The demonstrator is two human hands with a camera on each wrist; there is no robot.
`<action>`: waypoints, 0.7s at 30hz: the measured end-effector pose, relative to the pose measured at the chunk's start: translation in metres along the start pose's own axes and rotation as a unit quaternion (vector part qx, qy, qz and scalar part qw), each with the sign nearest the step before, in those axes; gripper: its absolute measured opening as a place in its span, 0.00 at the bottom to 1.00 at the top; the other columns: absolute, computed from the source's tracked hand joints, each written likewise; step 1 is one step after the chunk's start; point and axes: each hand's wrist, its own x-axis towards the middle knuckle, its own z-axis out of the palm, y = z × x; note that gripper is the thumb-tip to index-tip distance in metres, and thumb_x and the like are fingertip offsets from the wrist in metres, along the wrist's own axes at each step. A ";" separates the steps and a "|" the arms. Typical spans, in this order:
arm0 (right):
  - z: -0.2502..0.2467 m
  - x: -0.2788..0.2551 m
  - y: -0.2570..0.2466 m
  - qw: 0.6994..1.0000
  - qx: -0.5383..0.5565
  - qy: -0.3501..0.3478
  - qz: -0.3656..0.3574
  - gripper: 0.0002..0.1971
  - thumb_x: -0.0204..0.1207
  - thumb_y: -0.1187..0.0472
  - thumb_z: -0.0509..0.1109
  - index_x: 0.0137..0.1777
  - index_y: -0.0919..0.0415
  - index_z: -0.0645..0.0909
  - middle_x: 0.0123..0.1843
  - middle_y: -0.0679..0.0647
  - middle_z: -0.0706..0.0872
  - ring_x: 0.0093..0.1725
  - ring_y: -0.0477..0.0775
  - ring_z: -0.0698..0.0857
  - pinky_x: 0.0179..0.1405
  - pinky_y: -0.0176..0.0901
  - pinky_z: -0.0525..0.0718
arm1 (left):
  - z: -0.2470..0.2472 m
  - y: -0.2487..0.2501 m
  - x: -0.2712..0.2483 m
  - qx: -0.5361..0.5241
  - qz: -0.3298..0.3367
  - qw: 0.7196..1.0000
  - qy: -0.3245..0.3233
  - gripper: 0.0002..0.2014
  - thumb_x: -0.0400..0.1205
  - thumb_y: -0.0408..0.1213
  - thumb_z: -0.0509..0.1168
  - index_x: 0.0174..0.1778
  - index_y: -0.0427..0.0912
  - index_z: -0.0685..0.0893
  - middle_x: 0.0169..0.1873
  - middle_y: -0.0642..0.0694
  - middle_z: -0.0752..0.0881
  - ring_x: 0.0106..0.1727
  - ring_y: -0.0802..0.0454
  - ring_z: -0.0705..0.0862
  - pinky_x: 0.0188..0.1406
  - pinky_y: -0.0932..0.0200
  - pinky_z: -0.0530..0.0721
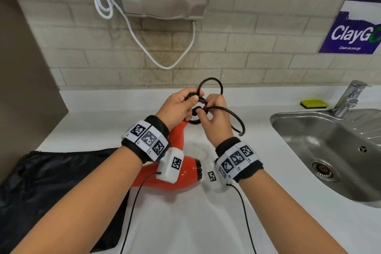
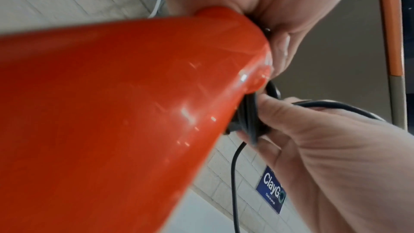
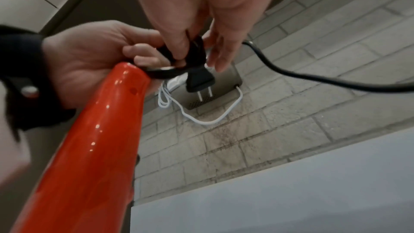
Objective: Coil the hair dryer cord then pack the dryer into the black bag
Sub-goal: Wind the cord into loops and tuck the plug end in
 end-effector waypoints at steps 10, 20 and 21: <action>0.005 -0.008 0.009 0.980 -0.061 -0.173 0.075 0.09 0.83 0.58 0.52 0.45 0.59 0.72 0.28 0.51 0.76 0.28 0.49 0.75 0.33 0.40 0.74 | -0.007 -0.001 0.000 -0.031 -0.010 0.998 0.053 0.09 0.85 0.31 0.53 0.52 0.42 0.79 0.33 0.50 0.79 0.15 0.62 0.66 0.20 0.68 0.70; -0.024 -0.018 0.090 0.734 -0.473 -0.375 0.311 0.18 0.84 0.64 0.50 0.71 0.66 0.71 0.70 0.62 0.76 0.69 0.60 0.77 0.65 0.46 0.76 | -0.022 -0.001 -0.008 -0.092 -0.008 0.992 0.082 0.12 0.87 0.32 0.50 0.49 0.45 0.79 0.36 0.47 0.76 0.16 0.62 0.62 0.19 0.69 0.68; -0.028 -0.018 0.090 0.730 -0.475 -0.393 0.295 0.19 0.83 0.65 0.50 0.71 0.66 0.70 0.71 0.61 0.76 0.69 0.60 0.77 0.66 0.45 0.75 | -0.022 -0.001 -0.008 -0.095 -0.006 0.992 0.078 0.12 0.86 0.31 0.50 0.52 0.45 0.79 0.36 0.47 0.76 0.16 0.62 0.62 0.19 0.69 0.68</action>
